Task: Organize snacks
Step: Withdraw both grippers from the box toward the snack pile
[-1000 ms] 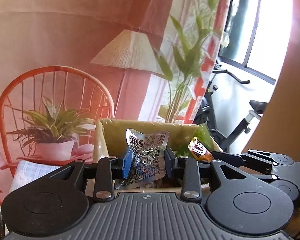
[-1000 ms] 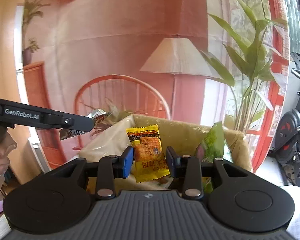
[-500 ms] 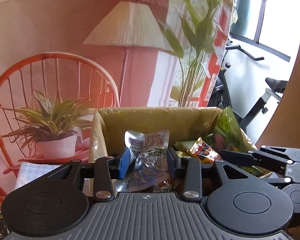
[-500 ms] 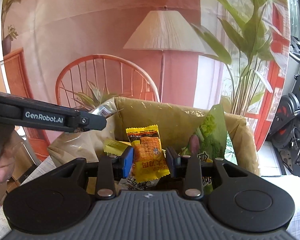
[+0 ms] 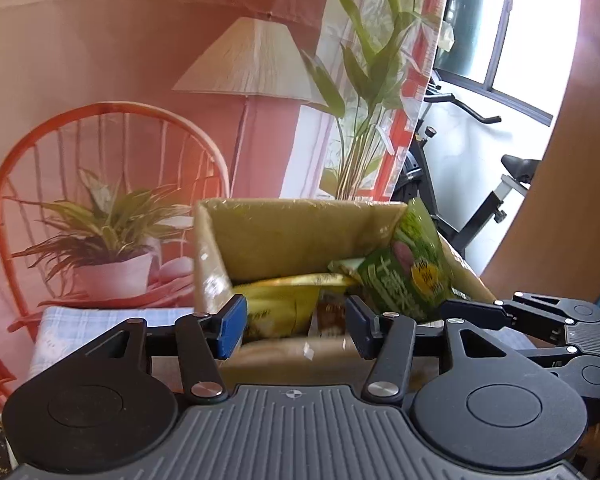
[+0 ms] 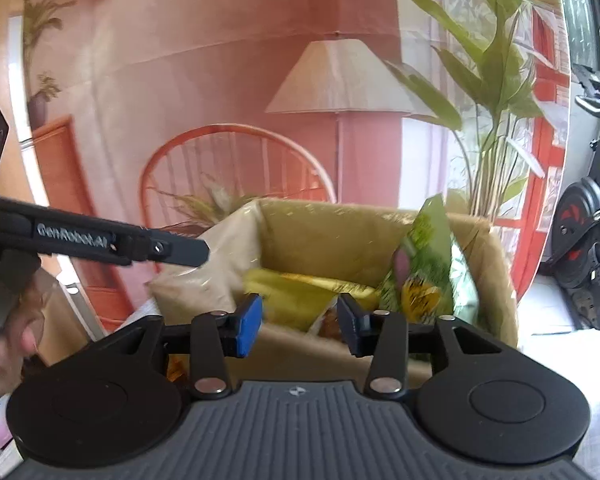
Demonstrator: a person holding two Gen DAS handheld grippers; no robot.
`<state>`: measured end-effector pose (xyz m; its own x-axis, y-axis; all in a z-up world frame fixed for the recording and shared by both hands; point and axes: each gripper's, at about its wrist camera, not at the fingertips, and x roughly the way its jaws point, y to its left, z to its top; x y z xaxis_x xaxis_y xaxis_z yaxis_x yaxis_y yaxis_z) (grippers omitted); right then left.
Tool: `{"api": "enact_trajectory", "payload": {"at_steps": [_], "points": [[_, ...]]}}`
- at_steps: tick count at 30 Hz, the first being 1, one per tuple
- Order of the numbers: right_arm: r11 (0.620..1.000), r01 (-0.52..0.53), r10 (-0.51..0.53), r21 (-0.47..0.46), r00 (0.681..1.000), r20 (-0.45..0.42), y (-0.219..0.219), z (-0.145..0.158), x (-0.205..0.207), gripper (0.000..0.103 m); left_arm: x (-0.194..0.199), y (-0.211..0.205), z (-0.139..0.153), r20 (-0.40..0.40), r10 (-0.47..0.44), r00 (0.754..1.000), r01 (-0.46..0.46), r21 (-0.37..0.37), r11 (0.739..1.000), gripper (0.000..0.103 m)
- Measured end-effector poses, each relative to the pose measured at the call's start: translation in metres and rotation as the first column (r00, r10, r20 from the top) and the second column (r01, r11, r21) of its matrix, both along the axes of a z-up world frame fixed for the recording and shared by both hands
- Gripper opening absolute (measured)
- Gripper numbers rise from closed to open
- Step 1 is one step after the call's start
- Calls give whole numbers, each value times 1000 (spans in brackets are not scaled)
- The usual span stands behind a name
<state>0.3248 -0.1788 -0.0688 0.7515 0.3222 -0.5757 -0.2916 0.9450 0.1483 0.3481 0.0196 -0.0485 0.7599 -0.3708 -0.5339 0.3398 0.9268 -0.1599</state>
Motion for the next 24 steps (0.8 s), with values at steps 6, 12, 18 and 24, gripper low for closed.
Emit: {"api": "enact_trajectory", "payload": {"at_steps": [6, 12, 18, 24], "points": [[998, -35, 38, 56, 997, -61, 8, -15, -43, 47, -46, 38, -7, -32, 12, 999, -12, 19, 1000, 58], [991, -99, 114, 85, 974, -198, 32, -56, -79, 47, -77, 71, -44, -125, 64, 990, -57, 62, 996, 58], [967, -250, 252, 53, 894, -370, 75, -107, -109, 47, -92, 87, -95, -215, 102, 971, -78, 117, 990, 59], [919, -394, 359, 30, 800, -481, 111, -138, -131, 56, -99, 93, -119, -245, 113, 963, -77, 151, 986, 61]]}}
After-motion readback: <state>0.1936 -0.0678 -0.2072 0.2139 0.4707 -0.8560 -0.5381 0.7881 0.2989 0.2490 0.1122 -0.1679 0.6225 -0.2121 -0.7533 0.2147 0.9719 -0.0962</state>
